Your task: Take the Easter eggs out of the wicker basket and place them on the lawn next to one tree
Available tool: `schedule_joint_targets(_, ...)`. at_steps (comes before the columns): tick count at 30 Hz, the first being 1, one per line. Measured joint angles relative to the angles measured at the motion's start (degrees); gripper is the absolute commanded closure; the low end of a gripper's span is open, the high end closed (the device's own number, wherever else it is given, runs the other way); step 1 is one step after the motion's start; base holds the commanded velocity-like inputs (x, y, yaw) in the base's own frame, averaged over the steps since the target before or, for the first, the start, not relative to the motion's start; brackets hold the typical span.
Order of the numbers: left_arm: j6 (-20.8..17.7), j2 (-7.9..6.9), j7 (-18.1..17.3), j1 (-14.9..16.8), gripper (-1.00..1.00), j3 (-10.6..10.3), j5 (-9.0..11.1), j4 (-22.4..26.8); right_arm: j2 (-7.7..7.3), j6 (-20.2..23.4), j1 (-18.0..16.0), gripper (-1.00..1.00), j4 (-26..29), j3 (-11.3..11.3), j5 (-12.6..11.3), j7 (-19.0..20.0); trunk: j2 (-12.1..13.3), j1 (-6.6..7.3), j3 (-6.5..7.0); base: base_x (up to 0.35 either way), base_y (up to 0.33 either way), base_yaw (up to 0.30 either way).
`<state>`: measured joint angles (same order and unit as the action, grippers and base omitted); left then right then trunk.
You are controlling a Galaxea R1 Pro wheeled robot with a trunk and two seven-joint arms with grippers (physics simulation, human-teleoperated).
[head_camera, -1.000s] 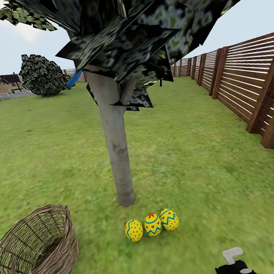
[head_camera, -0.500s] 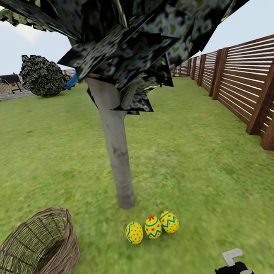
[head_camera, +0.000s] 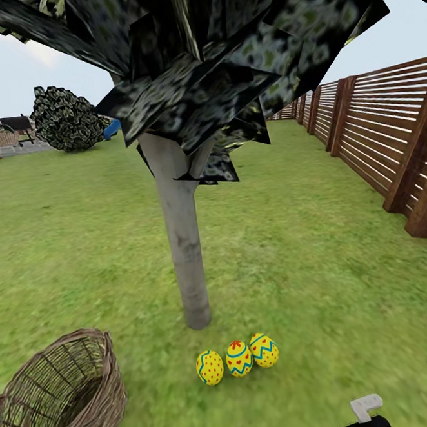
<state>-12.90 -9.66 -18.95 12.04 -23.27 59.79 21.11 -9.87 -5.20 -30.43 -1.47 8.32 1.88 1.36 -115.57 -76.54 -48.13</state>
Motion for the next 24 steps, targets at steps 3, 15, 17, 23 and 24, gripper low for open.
schedule_joint_targets(3, 0.0, -0.05, 0.1, 0.0, -1.00, 0.0, 0.0, -2.4, -0.09, 0.2, 0.1, -1.00, -1.1, 0.1, 0.1, -0.2, 1.2, 0.66, 0.54, 0.000, 0.000, 0.000)
schedule_joint_targets(15, 0.5, 0.10, 0.5, 0.0, -1.00, -0.3, 0.0, -10.3, -0.14, 0.3, 3.3, -1.00, -2.4, 0.1, 0.1, -0.4, 6.0, 3.30, 2.69, 0.000, 0.000, 0.000)
schedule_joint_targets(17, 0.7, 0.10, 0.6, 0.0, -1.00, -0.3, -0.1, -11.8, -0.09, 0.2, 4.3, -1.00, -2.4, 0.1, 0.1, -0.4, 6.8, 3.73, 3.05, 0.000, 0.000, 0.000)
schedule_joint_targets(23, 0.9, 0.10, 0.6, -0.1, -1.00, -0.1, -0.2, -15.0, -0.11, 0.1, 6.5, -1.00, -2.4, 0.2, 0.6, -0.4, 9.2, 5.05, 4.13, 0.000, 0.000, 0.000)
schedule_joint_targets(24, 1.0, 0.10, 0.6, -0.1, -1.00, -0.1, -0.2, -15.9, -0.11, 0.1, 6.7, -1.00, -2.4, 0.2, 0.6, -0.4, 9.6, 5.27, 4.31, 0.000, 0.000, 0.000)
